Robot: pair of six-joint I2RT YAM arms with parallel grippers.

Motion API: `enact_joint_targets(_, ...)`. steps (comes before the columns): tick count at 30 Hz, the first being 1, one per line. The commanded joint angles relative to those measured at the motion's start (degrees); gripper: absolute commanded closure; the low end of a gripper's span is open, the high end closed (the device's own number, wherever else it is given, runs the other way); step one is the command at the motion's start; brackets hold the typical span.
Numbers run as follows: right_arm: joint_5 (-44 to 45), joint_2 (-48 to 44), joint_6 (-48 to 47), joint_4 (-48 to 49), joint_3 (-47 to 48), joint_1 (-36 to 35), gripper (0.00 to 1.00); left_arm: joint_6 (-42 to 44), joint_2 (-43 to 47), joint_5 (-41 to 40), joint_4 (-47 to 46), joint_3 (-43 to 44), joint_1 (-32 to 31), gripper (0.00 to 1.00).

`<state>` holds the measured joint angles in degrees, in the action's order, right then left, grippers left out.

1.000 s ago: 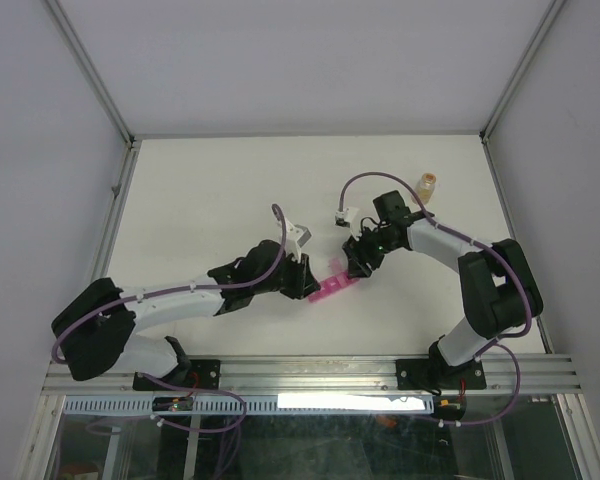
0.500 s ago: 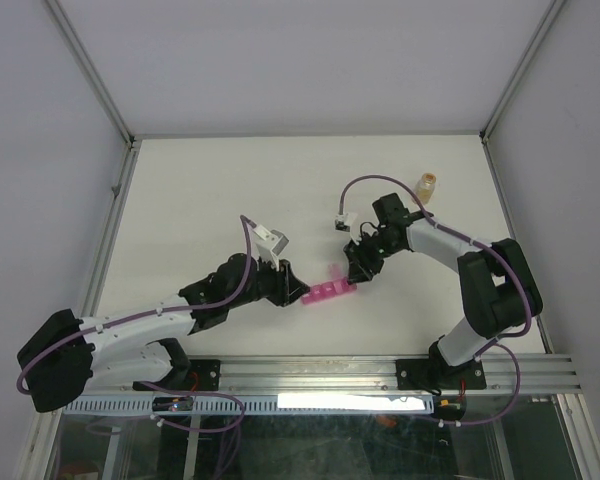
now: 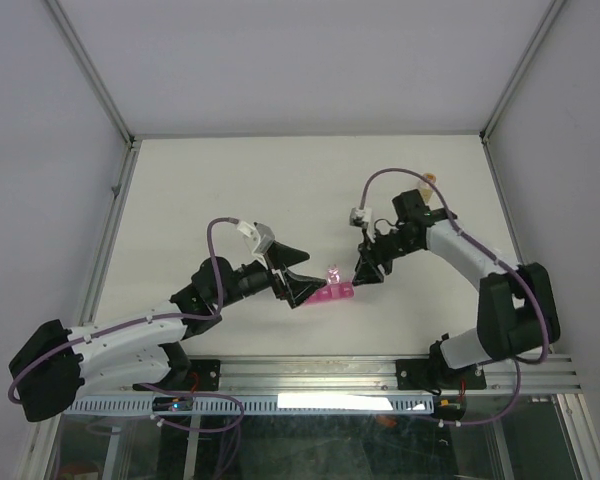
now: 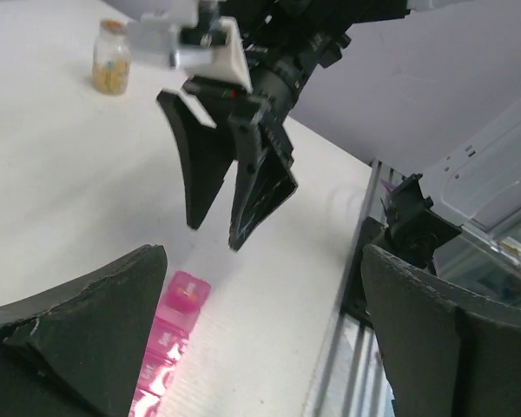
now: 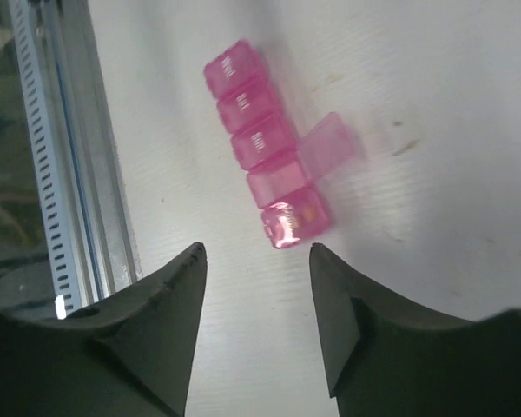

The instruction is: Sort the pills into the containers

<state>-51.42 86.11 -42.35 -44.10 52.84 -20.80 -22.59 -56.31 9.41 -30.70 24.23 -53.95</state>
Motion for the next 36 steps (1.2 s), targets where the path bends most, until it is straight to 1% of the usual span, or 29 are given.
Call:
enact_joint_targets(1,-9.64,-11.86,-3.12,1.30,2.48,11.85,0.43,8.15,-2.01,0.91,-15.38,-1.34,0.05,0.01)
enact_joint_targets(3,-10.09,-16.59,-0.79,7.90,0.76,17.48,0.33,9.64,-4.07,0.32,-17.07,-1.38,0.25,0.01)
enact_joint_targets(5,-6.21,-20.17,7.95,19.22,-1.75,22.08,0.22,11.19,-6.30,-0.73,-18.42,-1.69,0.35,0.01)
enact_joint_targets(7,-0.46,-21.57,15.48,28.86,-3.09,26.18,0.10,12.61,-8.66,-1.47,-18.04,-1.90,0.43,0.01)
enact_joint_targets(9,4.85,-20.30,20.74,35.28,-2.40,30.07,0.04,13.16,-9.75,-1.72,-18.41,-2.95,0.42,0.01)
enact_joint_targets(10,6.68,-18.59,23.56,37.04,-1.21,31.49,0.03,13.28,-9.95,-1.42,-19.00,-3.74,0.38,0.01)
enact_joint_targets(14,8.81,-9.70,27.31,38.43,5.63,35.57,0.03,12.88,-9.99,-1.37,-22.35,-7.21,0.43,0.01)
enact_joint_targets(19,12.74,-0.36,27.04,41.49,9.32,35.91,0.04,12.40,-10.60,-2.43,-23.86,-9.80,0.40,0.01)
enact_joint_targets(23,14.64,5.01,25.80,40.55,13.37,35.10,0.05,12.38,-11.29,-2.95,-24.60,-10.68,0.41,0.01)
enact_joint_targets(27,19.27,10.31,23.33,39.36,17.79,33.00,0.06,12.38,-12.48,-3.13,-25.14,-10.61,0.42,0.01)
enact_joint_targets(30,22.45,15.04,23.20,37.59,22.05,31.76,0.09,12.40,-13.71,-2.95,-24.80,-10.12,0.43,0.01)
enact_joint_targets(33,22.74,18.76,23.15,34.55,25.85,30.54,0.10,12.64,-14.01,-3.02,-23.64,-9.61,0.43,0.01)
enact_joint_targets(34,24.28,19.47,23.10,34.07,26.67,30.21,0.21,12.72,-13.98,-3.15,-23.29,-9.49,0.43,0.01)
enact_joint_targets(36,25.64,20.32,23.14,33.98,26.87,29.68,0.26,12.95,-13.83,-3.47,-23.02,-9.46,0.43,0.01)
